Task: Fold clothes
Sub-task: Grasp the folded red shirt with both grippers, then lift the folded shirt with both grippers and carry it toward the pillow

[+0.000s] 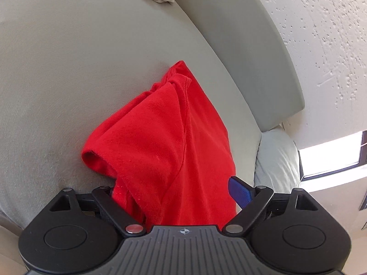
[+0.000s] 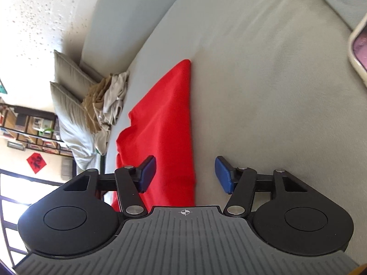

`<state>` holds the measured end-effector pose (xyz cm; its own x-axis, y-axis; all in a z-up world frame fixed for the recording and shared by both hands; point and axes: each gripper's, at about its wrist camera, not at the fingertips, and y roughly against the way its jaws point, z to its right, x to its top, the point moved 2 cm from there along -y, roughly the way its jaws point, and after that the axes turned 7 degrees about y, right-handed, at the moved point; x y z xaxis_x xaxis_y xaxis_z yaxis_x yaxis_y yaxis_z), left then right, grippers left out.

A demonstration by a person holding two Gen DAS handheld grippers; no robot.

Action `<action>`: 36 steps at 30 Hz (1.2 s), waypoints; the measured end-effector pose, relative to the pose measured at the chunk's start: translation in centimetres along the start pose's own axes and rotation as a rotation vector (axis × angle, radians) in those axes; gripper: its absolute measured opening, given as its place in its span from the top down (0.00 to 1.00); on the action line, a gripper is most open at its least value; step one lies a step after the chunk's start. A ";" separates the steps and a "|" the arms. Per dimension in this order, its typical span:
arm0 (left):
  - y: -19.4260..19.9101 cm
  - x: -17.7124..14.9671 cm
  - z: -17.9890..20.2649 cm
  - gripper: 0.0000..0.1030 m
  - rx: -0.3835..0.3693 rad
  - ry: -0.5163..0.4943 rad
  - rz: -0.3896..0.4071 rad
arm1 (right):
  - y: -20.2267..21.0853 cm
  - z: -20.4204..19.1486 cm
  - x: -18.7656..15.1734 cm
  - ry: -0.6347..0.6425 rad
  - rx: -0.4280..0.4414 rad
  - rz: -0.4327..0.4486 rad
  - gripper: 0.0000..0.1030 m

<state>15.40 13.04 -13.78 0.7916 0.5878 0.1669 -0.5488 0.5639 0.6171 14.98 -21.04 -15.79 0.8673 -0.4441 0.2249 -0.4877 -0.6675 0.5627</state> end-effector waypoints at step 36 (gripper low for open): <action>-2.0 -17.8 23.9 0.77 -0.040 -0.693 -0.106 | 21.1 -4.3 0.1 0.348 -0.428 0.307 0.78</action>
<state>8.84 -12.44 0.37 0.8231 0.0307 0.5670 -0.4577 0.6269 0.6305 5.23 -32.60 -0.42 0.7107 -0.3090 0.6320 -0.6991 -0.2098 0.6836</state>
